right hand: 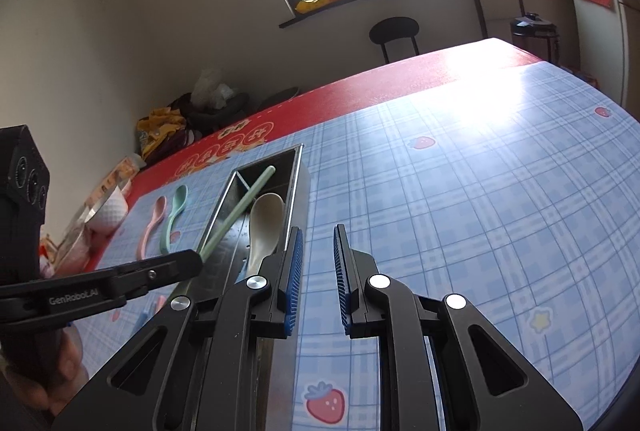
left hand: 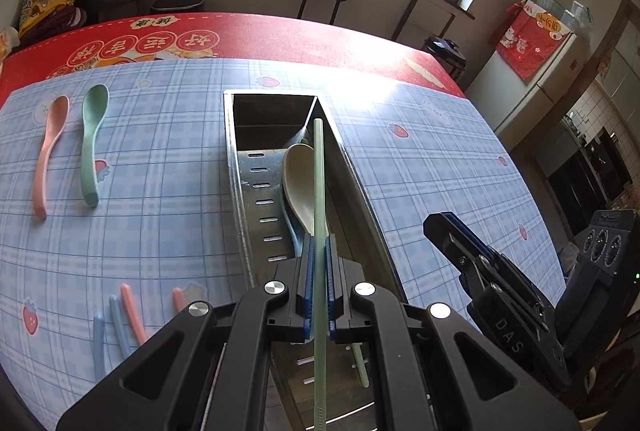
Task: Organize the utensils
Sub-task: 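Lower the light-green chopstick into the steel tray and open the left gripper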
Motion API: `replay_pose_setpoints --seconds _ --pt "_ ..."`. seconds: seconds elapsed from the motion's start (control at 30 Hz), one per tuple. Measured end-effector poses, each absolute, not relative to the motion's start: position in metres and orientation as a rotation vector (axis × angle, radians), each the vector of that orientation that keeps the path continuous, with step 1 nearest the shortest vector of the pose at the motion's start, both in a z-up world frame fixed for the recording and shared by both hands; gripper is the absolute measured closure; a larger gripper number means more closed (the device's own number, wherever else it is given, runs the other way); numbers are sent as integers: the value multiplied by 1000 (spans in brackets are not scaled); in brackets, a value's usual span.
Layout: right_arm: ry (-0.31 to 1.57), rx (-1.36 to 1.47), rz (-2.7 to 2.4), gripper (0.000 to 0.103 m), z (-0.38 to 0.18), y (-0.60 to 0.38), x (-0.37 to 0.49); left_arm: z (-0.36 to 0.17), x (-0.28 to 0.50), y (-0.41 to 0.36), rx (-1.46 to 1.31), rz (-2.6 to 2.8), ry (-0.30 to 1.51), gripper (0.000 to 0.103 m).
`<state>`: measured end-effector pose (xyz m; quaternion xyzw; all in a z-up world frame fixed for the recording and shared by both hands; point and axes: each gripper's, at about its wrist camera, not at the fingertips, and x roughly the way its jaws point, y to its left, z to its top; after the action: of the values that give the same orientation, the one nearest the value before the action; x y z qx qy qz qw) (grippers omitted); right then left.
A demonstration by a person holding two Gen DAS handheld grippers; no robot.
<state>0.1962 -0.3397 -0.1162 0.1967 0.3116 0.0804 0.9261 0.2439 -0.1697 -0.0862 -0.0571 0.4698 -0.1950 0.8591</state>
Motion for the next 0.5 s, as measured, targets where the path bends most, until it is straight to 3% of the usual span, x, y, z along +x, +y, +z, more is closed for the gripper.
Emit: replay_pose_setpoints --seconds 0.5 --pt "653 417 171 86 -122 -342 196 -95 249 -181 -75 -502 997 96"
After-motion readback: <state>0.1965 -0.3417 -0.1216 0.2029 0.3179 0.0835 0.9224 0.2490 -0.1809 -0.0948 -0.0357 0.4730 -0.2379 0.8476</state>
